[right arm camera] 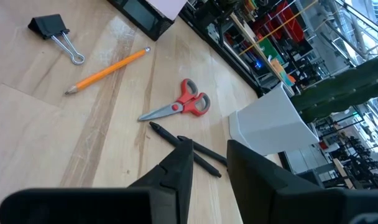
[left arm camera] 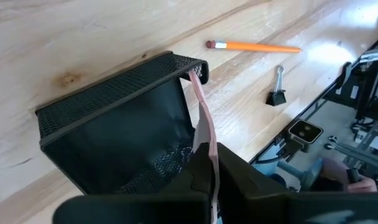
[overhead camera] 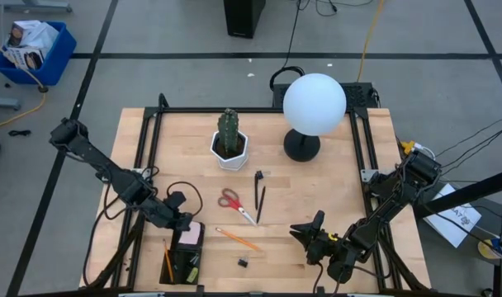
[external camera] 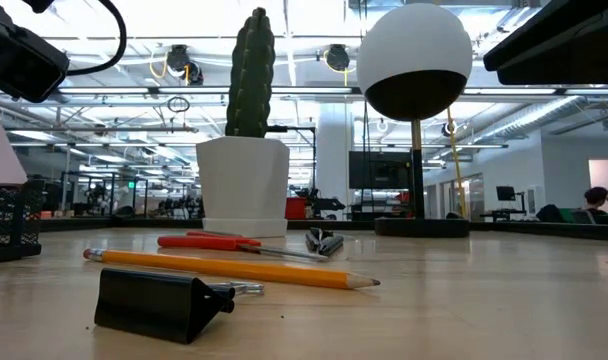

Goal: Pick and place office supplies into organizer
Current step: Put the sticky notes in the desk organizer, then put the pencil in the desk organizer

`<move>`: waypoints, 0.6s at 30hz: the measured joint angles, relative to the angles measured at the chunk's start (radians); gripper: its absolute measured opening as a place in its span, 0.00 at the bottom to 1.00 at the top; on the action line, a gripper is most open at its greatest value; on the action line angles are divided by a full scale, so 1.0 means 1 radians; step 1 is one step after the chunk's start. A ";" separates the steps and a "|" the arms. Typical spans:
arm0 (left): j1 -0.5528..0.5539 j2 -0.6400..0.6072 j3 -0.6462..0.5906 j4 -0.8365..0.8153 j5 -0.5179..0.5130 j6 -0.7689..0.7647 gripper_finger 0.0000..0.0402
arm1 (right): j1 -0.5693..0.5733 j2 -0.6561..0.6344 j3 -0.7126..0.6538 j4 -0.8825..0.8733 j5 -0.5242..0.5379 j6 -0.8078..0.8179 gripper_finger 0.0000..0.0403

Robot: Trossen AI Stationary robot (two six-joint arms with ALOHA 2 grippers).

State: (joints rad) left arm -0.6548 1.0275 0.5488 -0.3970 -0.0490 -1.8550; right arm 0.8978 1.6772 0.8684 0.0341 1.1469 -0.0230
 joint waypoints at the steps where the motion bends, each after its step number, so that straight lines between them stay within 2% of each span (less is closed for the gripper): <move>1: 0.000 0.000 0.000 -0.002 0.000 -0.012 0.02 | 0.000 0.000 0.000 0.000 0.000 0.000 0.22; 8: 0.000 0.000 0.000 -0.003 0.013 -0.035 0.13 | 0.000 0.000 0.000 0.000 0.000 0.000 0.23; 18: -0.001 0.000 0.000 0.005 0.046 -0.047 0.15 | 0.000 0.000 0.000 0.000 0.000 0.000 0.23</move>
State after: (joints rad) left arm -0.6559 1.0275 0.5491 -0.3916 -0.0028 -1.9024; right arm 0.8982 1.6772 0.8684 0.0341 1.1465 -0.0227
